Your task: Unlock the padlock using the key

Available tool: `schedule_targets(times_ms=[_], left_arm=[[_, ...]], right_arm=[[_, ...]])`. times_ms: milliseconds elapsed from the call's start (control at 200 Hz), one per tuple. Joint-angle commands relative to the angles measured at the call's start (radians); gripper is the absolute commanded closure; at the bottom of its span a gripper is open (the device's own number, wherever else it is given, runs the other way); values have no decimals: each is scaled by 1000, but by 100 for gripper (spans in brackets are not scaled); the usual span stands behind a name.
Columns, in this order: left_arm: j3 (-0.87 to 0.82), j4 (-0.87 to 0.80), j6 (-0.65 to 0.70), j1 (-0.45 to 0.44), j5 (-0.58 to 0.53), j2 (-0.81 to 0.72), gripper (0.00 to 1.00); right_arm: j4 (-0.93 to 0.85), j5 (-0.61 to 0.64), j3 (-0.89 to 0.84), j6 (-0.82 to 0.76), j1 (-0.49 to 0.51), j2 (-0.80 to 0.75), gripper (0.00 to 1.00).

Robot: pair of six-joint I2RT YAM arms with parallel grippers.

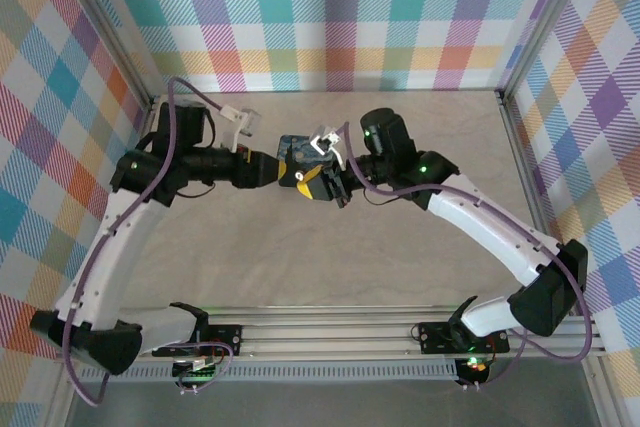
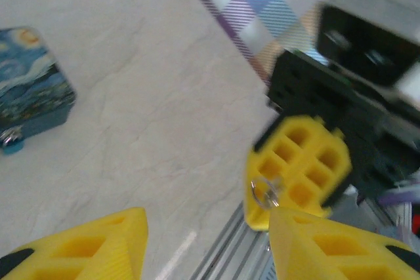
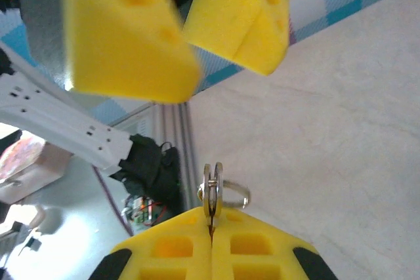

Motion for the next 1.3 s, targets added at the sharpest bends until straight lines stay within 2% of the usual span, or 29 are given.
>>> schedule_targets(times_ms=[0, 170, 330, 510, 555, 675, 790, 845, 870, 900, 955, 1045, 1095, 1185, 1295], left_arm=[[-52, 118, 140, 0, 211, -20, 46], [-16, 32, 219, -30, 257, 22, 44], [18, -68, 262, -70, 236, 96, 53], [24, -102, 282, -121, 208, 141, 56], [29, -107, 285, -130, 204, 151, 61], [50, -136, 292, -142, 189, 184, 100], [69, -160, 270, -141, 133, 209, 100], [70, -158, 238, -139, 84, 214, 100], [69, -151, 223, -135, 61, 215, 100], [64, -138, 186, -128, 33, 217, 100], [41, -87, 99, -100, -5, 212, 100], [-32, 56, -109, -34, -16, 189, 100], [-93, 174, -265, 3, 9, 166, 100], [-206, 411, -520, 29, 26, 128, 100], [-274, 554, -692, 28, 31, 119, 100]], right_arm=[[-198, -131, 65, -82, -6, 40, 100], [-232, -142, 78, -99, -9, 45, 100], [-229, -142, 72, -93, -9, 45, 100], [-208, -148, 49, -73, -9, 41, 100], [-213, -148, 47, -71, -9, 41, 100], [-206, -142, 36, -68, -9, 37, 100], [-177, -87, 13, -51, -12, 18, 100], [-134, -38, -18, -12, -24, -5, 88], [-102, -16, -41, 18, -35, -20, 80], [-50, 15, -75, 64, -49, -42, 69], [73, 46, -156, 172, -86, -95, 63], [350, 38, -330, 389, -143, -179, 57], [479, 85, -402, 503, -150, -210, 54], [597, 161, -474, 661, -150, -231, 49], [685, 195, -498, 807, -147, -206, 48]])
